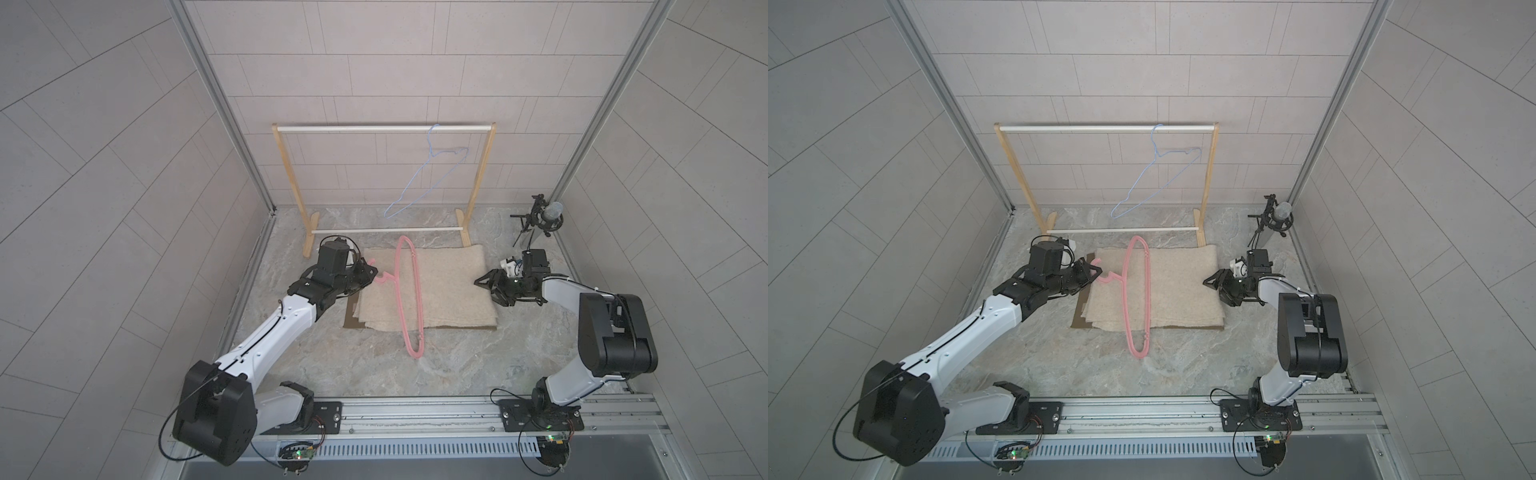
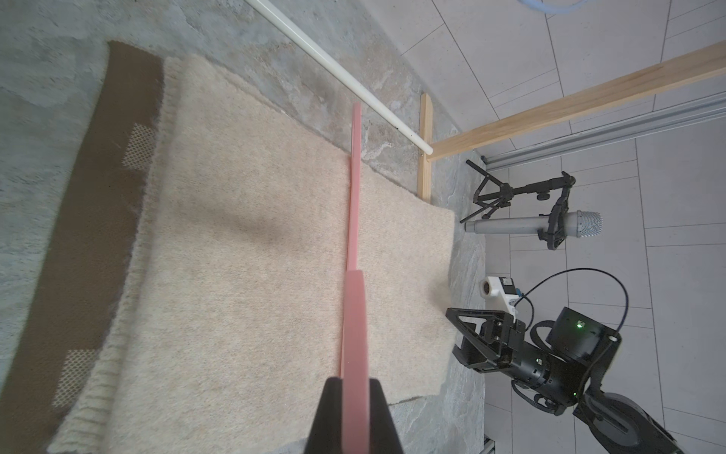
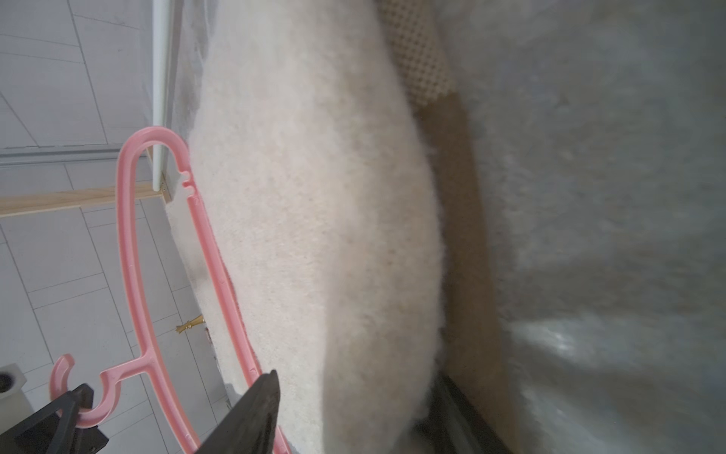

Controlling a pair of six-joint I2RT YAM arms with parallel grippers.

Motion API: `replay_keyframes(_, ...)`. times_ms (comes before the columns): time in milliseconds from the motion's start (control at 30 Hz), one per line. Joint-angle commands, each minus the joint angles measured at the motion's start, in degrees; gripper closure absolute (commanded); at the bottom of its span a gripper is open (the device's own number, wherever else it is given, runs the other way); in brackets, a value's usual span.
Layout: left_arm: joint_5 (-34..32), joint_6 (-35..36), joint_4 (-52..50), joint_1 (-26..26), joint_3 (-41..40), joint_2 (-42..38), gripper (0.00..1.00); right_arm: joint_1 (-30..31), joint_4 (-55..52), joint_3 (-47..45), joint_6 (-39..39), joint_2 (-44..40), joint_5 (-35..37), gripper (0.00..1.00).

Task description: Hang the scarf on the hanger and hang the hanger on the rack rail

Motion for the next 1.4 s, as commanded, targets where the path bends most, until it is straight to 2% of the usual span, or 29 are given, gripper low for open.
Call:
replay_keyframes(0, 0.39, 1.84, 0.55, 0.3, 1.87, 1.06, 1.0, 0.57, 2.22, 1.4, 0.03, -1.29, -1.66, 0.43)
replay_keyframes(333, -1.18, 6.34, -1.65, 0.73, 2.91, 1.67, 1.0, 3.87, 1.67, 1.19, 2.25, -3.28, -0.19, 0.44)
replay_keyframes(567, -1.04, 6.8, -2.56, 1.02, 2.59, 1.98, 1.0, 3.86, 4.75, -1.74, 3.64, 1.17, 1.93, 0.43)
replay_keyframes(700, -1.38, 6.31, -1.99, 1.05, 1.93, 1.95, 1.0, 3.93, 5.72, -1.68, 3.84, 1.99, -0.03, 0.54)
replay_keyframes(1000, -3.6, 5.79, -2.64, 1.04, 1.11, 0.69, 1.0, 6.52, 2.79, -0.4, 3.33, -6.43, 1.52, 1.0)
replay_keyframes(1167, -3.09, 5.36, -2.54, 0.98, 1.02, 0.14, 1.0, 12.92, 5.77, 0.8, 8.04, -7.58, 0.84, 1.0)
replay_keyframes(1367, -1.82, 4.27, -1.48, 1.0, 0.43, -0.11, 1.0, 24.52, 16.13, 3.24, 18.77, -6.4, 4.02, 1.0)
